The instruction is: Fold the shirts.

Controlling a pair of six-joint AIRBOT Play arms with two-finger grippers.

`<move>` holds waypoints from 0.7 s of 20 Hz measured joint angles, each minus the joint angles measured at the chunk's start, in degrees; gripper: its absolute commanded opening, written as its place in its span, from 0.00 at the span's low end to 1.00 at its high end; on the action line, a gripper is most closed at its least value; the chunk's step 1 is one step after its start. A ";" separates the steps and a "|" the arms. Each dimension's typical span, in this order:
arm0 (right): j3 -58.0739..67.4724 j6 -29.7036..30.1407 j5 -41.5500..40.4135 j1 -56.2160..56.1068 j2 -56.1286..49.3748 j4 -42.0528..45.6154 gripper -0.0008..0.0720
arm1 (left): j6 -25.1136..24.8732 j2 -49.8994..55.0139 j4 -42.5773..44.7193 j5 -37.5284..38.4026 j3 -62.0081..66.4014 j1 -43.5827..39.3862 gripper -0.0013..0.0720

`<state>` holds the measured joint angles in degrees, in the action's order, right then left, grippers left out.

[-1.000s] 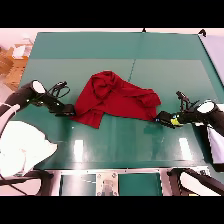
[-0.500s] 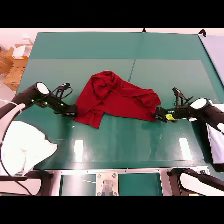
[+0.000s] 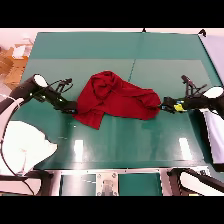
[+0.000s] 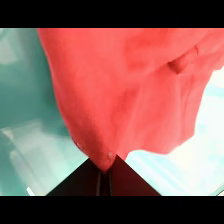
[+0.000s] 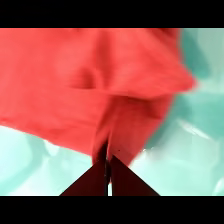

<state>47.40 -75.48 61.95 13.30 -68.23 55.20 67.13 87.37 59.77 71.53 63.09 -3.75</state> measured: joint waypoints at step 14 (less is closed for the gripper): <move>-17.42 10.58 6.91 33.44 -1.90 -15.72 0.76 | -3.28 0.22 0.63 -1.38 0.11 0.02 0.06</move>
<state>29.98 -64.90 68.86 46.74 -70.13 39.48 63.86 87.59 60.40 70.15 63.20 -3.73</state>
